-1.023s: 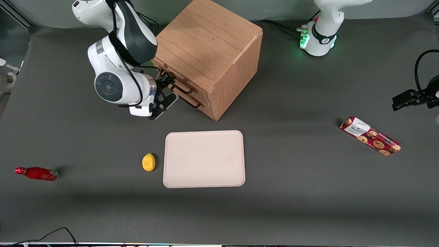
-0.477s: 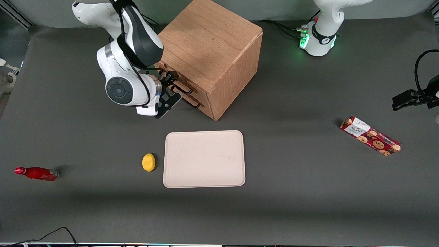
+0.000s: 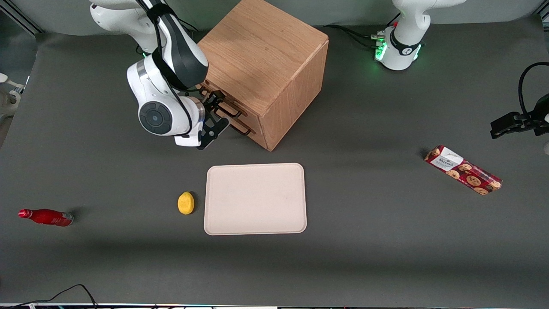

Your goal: Open upper drawer

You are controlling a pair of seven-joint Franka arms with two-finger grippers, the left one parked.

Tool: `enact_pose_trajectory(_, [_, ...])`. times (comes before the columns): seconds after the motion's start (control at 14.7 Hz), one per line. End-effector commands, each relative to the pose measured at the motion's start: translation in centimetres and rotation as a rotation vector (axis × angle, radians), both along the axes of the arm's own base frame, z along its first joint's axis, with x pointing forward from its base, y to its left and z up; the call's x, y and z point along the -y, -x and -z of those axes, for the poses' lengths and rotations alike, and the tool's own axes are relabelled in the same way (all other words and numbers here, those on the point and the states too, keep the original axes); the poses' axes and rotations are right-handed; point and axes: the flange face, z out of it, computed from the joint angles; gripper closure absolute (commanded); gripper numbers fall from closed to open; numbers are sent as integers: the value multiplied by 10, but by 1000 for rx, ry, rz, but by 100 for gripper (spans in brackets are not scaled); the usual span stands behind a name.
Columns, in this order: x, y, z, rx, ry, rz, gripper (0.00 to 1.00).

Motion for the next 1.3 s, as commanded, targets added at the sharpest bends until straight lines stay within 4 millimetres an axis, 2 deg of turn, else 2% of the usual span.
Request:
enact_pose_trajectory(0.0, [-1,-3,9,-10,-37,0,0])
enact_pose_trajectory(0.2, [3,-7,13,-5,-51,-19,0])
enact_pose_trajectory(0.55, [24,-24,11,12,-56,2,0])
enact_pose_trajectory(0.75, [41,-40,11,25,-83,-7,0])
enact_pose_trajectory(0.95, [50,-51,8,41,-86,-2,0])
enact_pose_trajectory(1.23, [67,-70,15,54,-101,-19,0])
